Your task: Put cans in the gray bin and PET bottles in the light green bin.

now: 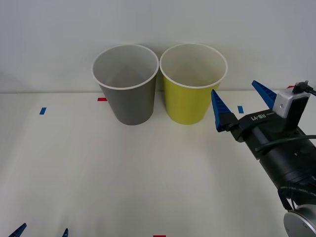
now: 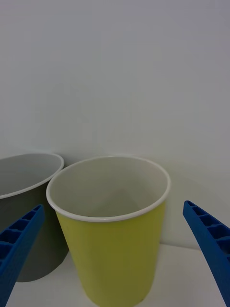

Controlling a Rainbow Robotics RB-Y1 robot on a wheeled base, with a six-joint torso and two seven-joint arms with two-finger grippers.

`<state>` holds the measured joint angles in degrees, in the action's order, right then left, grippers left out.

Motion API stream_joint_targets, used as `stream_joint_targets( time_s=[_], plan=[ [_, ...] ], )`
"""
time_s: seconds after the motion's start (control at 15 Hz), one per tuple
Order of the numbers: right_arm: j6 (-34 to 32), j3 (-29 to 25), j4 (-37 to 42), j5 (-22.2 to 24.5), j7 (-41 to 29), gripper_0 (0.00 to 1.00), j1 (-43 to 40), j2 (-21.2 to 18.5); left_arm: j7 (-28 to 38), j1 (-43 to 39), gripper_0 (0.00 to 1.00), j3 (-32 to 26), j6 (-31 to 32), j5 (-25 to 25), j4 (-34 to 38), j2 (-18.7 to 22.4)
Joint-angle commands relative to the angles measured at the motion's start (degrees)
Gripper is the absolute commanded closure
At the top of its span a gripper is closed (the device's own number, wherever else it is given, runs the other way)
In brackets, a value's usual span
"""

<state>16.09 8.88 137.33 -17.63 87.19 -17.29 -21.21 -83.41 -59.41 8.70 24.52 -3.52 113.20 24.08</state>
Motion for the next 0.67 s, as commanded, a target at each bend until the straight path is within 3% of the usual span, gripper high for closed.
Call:
stream_joint_targets(
  time_s=[0.07, 0.2, 0.4, 0.67],
  plan=[
    [0.1, -1.1, 0.0, 0.8, 1.0, 0.00, -3.7, 4.9, 0.0, 0.0, 0.00, 0.0, 0.0, 0.0, 0.0, 0.0],
    [-1.4, -1.2, -0.7, 1.4, 1.3, 0.00, -5.5, 5.2, 0.0, 0.0, 0.00, 0.0, 0.0, 0.0, 0.0, 0.0],
    [-15.9, 1.2, -9.3, 2.4, 2.0, 0.00, -7.3, 5.9, 0.0, 0.0, 0.00, 0.0, 0.0, 0.0, 0.0, 0.0],
    [-25.1, 4.5, -10.0, 3.1, 4.7, 0.00, -17.3, 3.5, 0.0, 0.0, 0.00, 0.0, 0.0, 0.0, 0.0, 0.0]
  ],
)
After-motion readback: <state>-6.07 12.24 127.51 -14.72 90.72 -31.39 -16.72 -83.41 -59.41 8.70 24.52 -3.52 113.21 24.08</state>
